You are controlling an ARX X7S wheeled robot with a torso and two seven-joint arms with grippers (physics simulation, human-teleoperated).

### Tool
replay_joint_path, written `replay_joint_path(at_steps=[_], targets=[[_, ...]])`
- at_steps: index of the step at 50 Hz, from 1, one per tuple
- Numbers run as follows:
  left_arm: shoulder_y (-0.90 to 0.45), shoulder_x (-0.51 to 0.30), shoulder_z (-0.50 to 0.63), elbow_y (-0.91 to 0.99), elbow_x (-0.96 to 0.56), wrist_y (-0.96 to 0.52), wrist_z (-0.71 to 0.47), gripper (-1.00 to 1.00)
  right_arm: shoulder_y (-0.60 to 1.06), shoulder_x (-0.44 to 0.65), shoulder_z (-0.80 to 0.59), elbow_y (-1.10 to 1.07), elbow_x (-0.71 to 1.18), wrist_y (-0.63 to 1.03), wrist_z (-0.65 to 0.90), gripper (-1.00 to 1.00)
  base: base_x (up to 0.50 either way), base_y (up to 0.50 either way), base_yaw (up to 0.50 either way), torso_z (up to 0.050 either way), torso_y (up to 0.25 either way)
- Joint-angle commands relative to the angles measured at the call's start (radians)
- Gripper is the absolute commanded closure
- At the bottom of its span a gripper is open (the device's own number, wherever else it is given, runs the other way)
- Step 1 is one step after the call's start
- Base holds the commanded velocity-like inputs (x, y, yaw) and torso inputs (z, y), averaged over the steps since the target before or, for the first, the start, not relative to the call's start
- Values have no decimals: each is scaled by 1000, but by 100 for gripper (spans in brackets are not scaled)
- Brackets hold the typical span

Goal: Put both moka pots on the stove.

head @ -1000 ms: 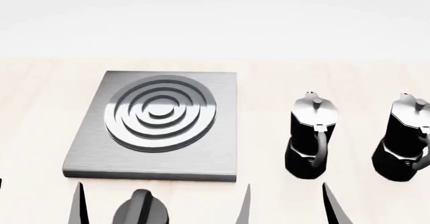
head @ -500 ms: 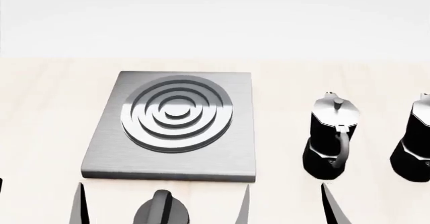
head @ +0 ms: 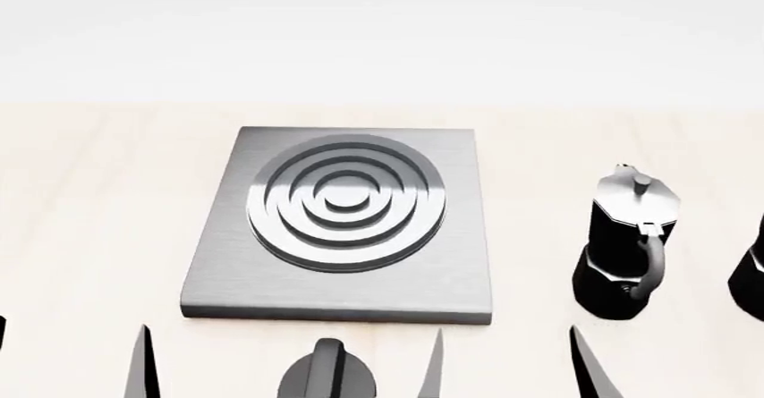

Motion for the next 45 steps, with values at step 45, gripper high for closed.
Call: replay_joint_path(at_steps=[45], targets=[[-9, -25, -1, 4, -43, 1, -19, -100, 736, 143, 178, 311, 280, 711, -82, -100, 0, 0, 0, 0, 0]])
